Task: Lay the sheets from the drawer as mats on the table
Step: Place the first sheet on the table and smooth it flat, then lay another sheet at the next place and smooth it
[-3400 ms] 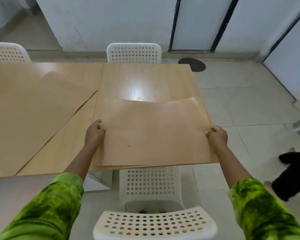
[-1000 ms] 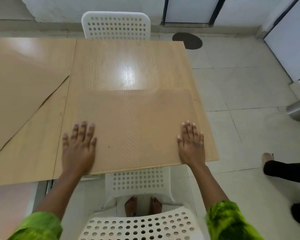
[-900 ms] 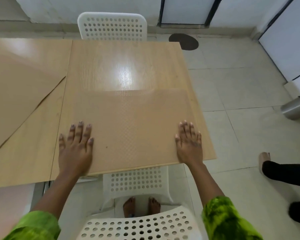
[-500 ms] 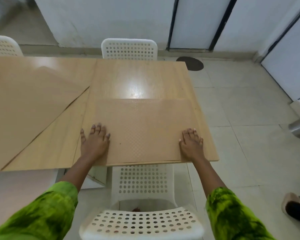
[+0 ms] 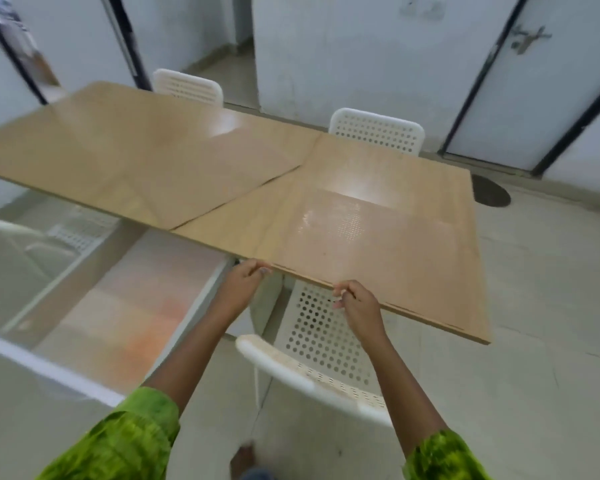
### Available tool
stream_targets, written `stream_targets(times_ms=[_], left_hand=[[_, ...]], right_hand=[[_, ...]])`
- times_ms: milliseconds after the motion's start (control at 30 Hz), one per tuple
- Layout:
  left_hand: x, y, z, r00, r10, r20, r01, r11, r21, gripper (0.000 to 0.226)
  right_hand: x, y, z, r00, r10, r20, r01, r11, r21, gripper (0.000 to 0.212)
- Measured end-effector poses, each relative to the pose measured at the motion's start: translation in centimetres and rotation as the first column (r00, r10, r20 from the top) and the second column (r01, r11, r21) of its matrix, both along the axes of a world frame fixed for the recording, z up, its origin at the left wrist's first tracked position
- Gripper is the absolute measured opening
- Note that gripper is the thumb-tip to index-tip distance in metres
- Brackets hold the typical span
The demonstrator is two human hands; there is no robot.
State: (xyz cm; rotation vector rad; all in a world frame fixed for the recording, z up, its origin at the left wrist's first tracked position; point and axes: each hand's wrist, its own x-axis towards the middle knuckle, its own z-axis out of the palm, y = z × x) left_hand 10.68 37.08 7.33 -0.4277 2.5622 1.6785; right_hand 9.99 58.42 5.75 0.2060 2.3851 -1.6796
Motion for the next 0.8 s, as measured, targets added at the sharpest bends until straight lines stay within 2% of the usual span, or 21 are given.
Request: stream_targets(times_ms=[200,367,600,800], left_hand=[[6.5,-9.6,0.4,0.979,0.205,-0.005,-0.203,0.972,0.115,0.019],[11.3,-19.9,0.4,0.957,0.291,-0.012,-0.285,0.943,0.173,0.019],[16.3,-35.0,1.2,0.944,0.33,0.002,-0.324,0.925,0.197,0.019],[16.7,-44.0,1.3,0.936,0.351,-0.017,-0.34,0.917,0.21,0.02]], right_hand=[[2.7,-10.3,-0.2,0.986,0.154,0.067,-0.149,0.987,-0.065,0.026],[5.5,-21.4,-0.3,0.968,0.227,0.106,-0.214,0.969,-0.12,0.026],[9.2,-37.6,0.2,0.972,0.179,0.149,-0.153,0.973,-0.171,0.03],[9.3,-46.8,0.7,0.976,0.166,0.143,-0.143,0.977,-0.158,0.032]])
